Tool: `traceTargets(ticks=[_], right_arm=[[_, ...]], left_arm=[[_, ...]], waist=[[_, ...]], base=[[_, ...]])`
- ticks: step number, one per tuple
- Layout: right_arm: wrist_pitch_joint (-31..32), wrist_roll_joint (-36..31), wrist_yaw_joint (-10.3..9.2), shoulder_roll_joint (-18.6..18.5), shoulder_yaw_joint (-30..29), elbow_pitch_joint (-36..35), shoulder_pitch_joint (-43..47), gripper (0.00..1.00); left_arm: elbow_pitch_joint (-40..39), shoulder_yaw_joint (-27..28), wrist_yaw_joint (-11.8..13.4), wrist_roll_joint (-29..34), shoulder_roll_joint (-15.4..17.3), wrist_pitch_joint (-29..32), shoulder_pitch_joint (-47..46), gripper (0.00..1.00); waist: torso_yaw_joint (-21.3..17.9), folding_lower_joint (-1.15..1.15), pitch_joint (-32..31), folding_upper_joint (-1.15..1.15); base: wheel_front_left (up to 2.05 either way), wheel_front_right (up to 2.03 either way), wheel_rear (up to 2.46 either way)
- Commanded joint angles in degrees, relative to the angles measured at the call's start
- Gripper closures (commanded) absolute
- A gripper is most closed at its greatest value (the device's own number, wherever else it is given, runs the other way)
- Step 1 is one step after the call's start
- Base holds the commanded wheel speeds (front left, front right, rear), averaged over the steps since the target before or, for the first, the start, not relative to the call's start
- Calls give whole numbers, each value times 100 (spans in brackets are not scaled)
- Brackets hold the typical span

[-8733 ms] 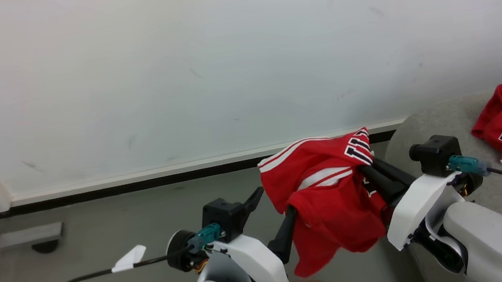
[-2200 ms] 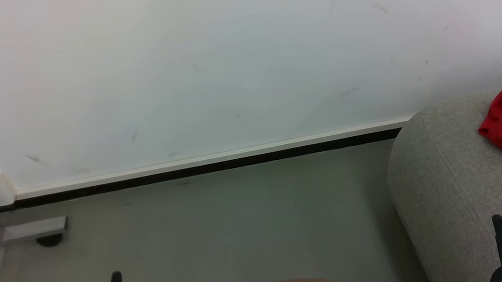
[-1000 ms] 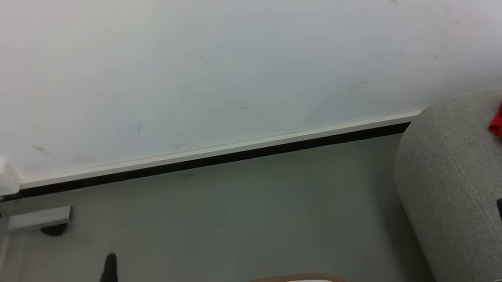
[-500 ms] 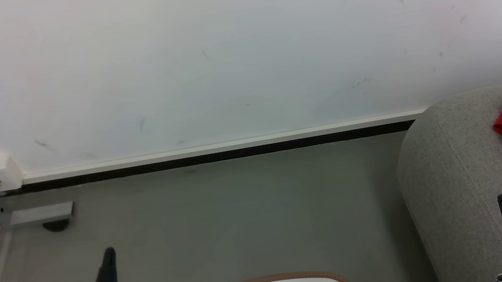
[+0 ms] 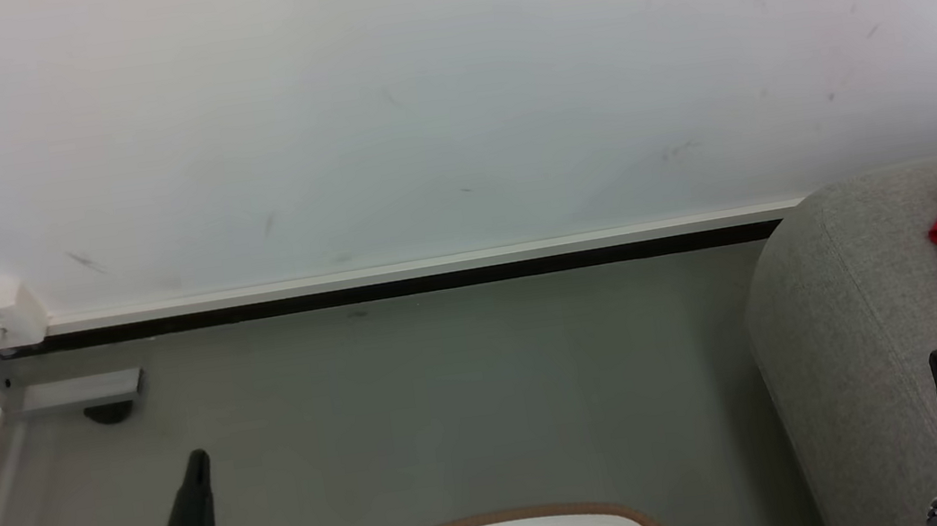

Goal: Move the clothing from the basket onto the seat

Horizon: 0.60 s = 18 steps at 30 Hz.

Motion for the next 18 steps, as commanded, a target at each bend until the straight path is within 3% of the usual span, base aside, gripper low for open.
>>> traceTargets(ticks=[1,18], right_arm=[[38,133,-11,-30,-20,-17,-59,100],[54,300,-12,-50,-3,-20,-78,100]], left_arm=[[-23,29,-16,-96,13,29,-65,100],[-33,45,-26,-258,9,76,-78,100]], waist=[[3,0,3,0],[20,0,19,0]], base=[[0,0,0],[0,0,0]])
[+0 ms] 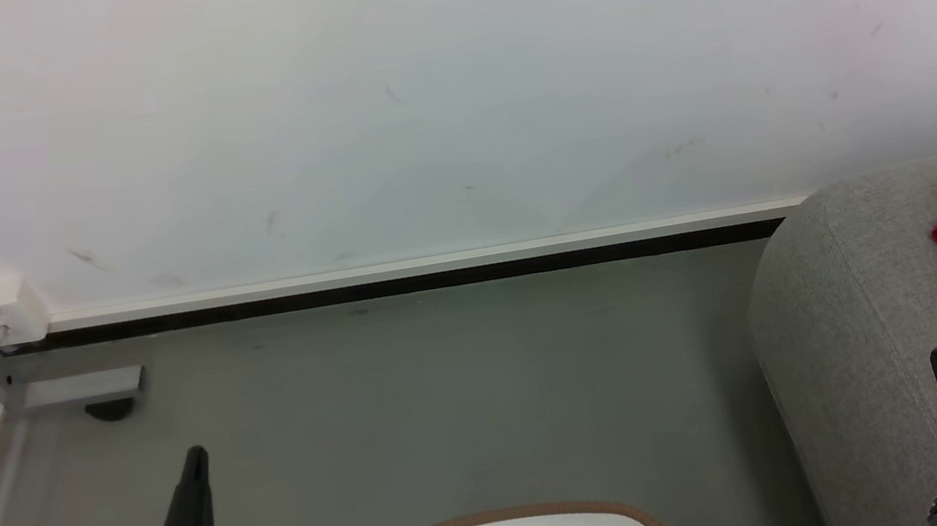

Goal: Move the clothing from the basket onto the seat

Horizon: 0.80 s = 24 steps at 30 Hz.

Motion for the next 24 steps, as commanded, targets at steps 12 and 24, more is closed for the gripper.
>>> traceTargets(ticks=[12,24], right_arm=[[-15,40,-12,-43,19,-16,-57,100],[-34,61,-12,-60,37,-17,-54,100]], left_arm=[[-16,17,-24,-70,10,26,-50,100],[-16,17,-25,-70,10,25,-50,100]], waist=[[0,0,0,0],[0,0,0,0]], base=[[0,0,0],[0,0,0]])
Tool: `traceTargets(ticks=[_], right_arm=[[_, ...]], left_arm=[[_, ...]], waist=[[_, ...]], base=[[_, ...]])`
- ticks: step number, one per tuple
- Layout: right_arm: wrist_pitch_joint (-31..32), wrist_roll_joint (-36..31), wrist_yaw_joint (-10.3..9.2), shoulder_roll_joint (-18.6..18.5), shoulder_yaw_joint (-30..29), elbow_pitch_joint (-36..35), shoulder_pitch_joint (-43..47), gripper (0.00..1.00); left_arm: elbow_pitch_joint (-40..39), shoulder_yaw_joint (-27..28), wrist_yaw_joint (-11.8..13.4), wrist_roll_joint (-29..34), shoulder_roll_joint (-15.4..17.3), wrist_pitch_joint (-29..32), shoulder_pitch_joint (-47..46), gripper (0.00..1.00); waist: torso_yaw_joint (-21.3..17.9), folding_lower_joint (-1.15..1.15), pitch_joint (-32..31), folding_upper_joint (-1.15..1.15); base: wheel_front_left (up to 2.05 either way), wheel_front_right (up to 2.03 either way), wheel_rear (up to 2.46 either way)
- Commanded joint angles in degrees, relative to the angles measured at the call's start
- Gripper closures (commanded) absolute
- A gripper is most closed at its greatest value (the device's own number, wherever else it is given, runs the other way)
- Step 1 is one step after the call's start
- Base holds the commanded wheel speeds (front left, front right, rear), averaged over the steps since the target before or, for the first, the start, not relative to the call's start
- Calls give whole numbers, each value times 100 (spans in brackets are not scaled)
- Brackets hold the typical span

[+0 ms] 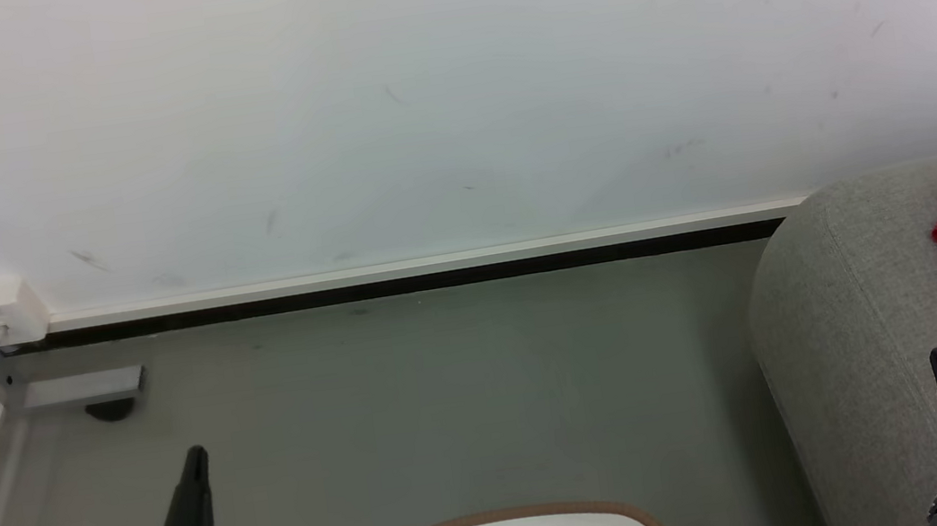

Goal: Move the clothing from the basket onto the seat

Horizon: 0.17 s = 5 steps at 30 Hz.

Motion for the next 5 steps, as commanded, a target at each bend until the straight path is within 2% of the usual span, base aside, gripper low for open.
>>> traceTargets(ticks=[1,5], right_arm=[[-25,37,-12,-40,10,-16,-54,100],[-27,40,-12,-45,17,-17,-53,100]], left_arm=[[-16,17,-25,-69,12,25,-50,100],[-16,17,-25,-69,12,24,-50,100]], waist=[[0,0,0,0],[0,0,0,0]], base=[[0,0,0],[0,0,0]])
